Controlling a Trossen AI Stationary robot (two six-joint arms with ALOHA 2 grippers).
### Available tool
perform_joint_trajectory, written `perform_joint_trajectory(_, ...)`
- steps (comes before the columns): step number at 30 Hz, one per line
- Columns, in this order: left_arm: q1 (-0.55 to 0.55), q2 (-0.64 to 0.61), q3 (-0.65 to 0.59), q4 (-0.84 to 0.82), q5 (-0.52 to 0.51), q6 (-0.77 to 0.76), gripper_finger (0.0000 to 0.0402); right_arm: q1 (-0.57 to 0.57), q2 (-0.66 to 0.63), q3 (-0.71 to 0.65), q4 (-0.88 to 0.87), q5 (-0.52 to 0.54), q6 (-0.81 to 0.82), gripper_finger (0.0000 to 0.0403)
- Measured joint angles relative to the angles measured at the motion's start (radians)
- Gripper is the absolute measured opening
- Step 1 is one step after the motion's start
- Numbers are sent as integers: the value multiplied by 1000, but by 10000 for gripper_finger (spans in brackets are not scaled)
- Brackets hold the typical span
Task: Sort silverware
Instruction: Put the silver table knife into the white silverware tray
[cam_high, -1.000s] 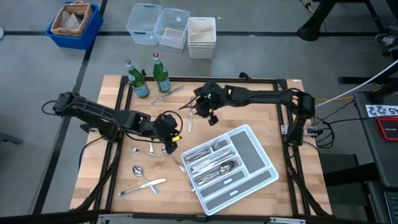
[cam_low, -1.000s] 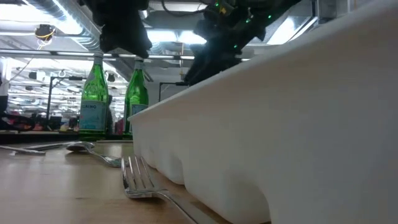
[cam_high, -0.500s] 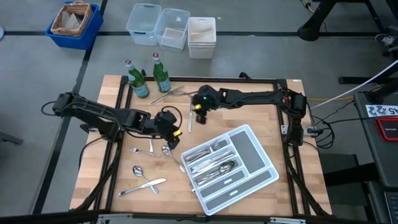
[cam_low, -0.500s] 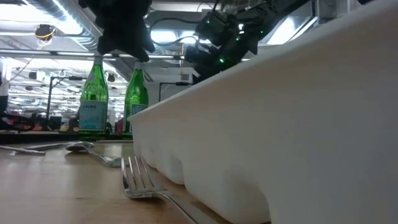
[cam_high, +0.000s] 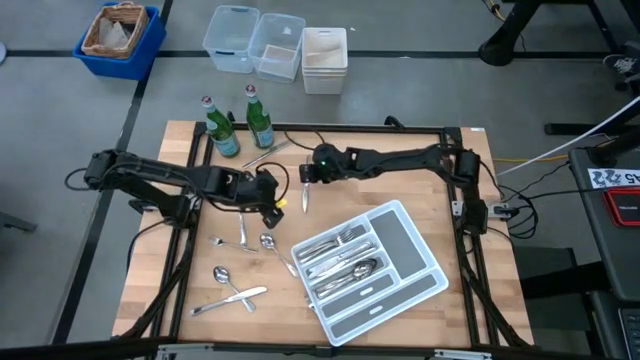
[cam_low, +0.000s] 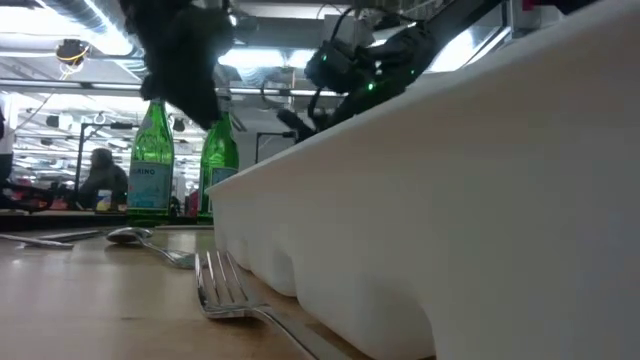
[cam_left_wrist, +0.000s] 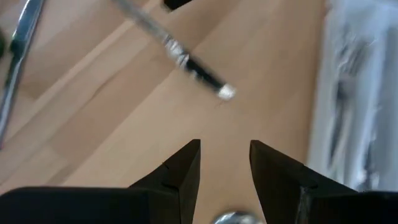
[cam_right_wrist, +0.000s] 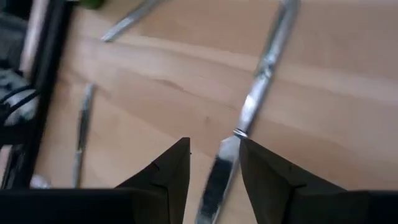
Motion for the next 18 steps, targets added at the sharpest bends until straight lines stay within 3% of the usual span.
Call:
perform_joint_trajectory(11, 19, 0, 0, -92, 20, 196, 127, -1, 68, 5, 9, 84, 204, 143)
perform_joint_trajectory(18, 76, 10, 0, -21, 16, 255, 127, -1, 85, 45, 18, 20, 178, 143)
